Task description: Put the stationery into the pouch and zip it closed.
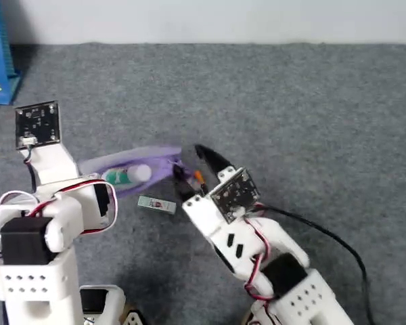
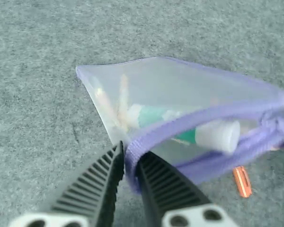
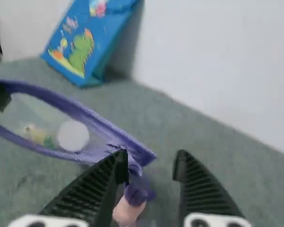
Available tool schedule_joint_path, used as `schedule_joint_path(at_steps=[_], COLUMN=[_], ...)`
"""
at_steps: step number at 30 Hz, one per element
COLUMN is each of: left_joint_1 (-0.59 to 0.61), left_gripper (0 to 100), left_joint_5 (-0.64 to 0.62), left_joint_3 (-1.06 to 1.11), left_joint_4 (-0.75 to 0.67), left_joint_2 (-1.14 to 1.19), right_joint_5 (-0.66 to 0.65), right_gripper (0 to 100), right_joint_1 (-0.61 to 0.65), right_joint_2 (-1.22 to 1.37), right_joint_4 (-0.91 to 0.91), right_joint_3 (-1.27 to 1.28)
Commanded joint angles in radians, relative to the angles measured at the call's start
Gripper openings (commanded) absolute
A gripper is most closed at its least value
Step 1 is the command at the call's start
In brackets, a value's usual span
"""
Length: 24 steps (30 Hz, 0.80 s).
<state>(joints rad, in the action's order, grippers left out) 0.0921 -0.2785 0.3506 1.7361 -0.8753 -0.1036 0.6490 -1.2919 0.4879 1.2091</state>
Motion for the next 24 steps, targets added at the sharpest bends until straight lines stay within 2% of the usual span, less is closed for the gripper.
schedule_joint_path(at_steps=[1, 5, 9, 12, 18, 21, 24], left_joint_1=[0.006, 0.008, 0.018, 0.087, 0.199, 0.192, 0.109], left_gripper=[1, 1, 1, 1, 1, 1, 1], left_joint_5=[-0.028, -0.052, -0.052, -0.052, -0.055, -0.058, -0.021], left_joint_3=[-0.027, -0.031, -0.033, -0.071, -0.170, -0.131, 0.002], left_joint_4=[0.014, 0.014, 0.011, 0.009, 0.014, 0.015, -0.009], left_joint_2=[-0.003, -0.006, -0.006, -0.003, -0.006, 0.000, 0.002], right_joint_5=[0.017, 0.071, 0.081, 0.081, 0.110, 0.141, 0.147], right_gripper=[6.0, 5.6, 12.1, 16.5, 16.9, 16.9, 16.9], right_joint_1=[-0.059, -0.116, -0.125, -0.127, -0.120, -0.124, -0.125], right_joint_2=[-0.015, -0.015, -0.010, 0.051, 0.320, 0.478, 0.636], right_joint_4=[0.107, 0.128, 0.185, 0.199, 0.139, 0.101, 0.099], right_joint_3=[-0.021, -0.020, -0.018, -0.018, -0.052, -0.106, -0.184])
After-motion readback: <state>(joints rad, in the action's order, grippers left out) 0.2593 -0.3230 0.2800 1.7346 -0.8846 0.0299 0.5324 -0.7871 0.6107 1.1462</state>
